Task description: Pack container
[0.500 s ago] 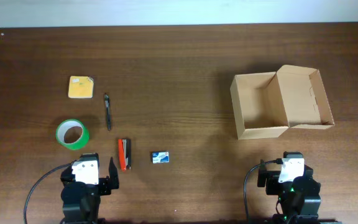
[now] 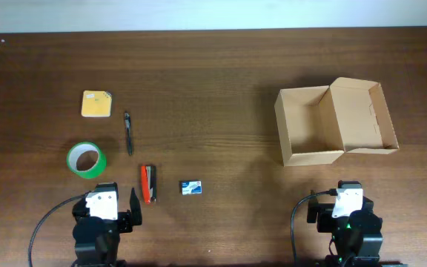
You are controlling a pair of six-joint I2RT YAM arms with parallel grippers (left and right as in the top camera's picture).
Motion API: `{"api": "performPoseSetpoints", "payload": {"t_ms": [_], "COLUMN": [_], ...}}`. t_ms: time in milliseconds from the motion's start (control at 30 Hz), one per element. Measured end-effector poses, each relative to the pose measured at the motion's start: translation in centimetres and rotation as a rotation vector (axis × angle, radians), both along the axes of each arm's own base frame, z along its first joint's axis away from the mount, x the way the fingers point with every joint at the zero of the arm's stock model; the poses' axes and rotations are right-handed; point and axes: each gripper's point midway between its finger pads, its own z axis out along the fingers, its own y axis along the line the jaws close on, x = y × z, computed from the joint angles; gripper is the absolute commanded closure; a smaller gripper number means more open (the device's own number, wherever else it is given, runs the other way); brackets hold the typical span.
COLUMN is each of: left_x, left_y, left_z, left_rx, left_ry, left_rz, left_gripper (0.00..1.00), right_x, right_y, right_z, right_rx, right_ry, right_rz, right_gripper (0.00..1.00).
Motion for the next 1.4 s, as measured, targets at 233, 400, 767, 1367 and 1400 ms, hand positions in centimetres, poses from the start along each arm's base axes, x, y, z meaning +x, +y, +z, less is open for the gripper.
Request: {"api": "performPoseSetpoints", "payload": {"t_ms": [233,400,767,1367,1400], "left_x": [0.0,0.0,0.0,0.0,0.0], "left_y": [0.0,0.0,0.0,0.0,0.0], "left_z": [0.0,0.0,0.0,0.0,0.0], "left_rx": [0.000,0.000,0.000,0.000,0.000], "left_ry": [0.000,0.000,0.000,0.000,0.001], "left_rz": [0.000,0.000,0.000,0.000,0.000], "left_gripper": [0.00,0.00,0.01,0.01,0.00], "right_x": [0.0,0.0,0.0,-0.3,-0.2], "right_y": [0.0,0.0,0.0,0.4,0.5], "right_z": [0.0,0.0,0.0,5.2,6.3], "right_rx": [0.000,0.000,0.000,0.015,0.019], "right_ry": [0.000,0.000,0.000,0.002,0.010], "right_rz": [0.000,0.000,0.000,0.018,0.019], "right_gripper": [0.01,0.01,0.01,0.01,0.01]}}
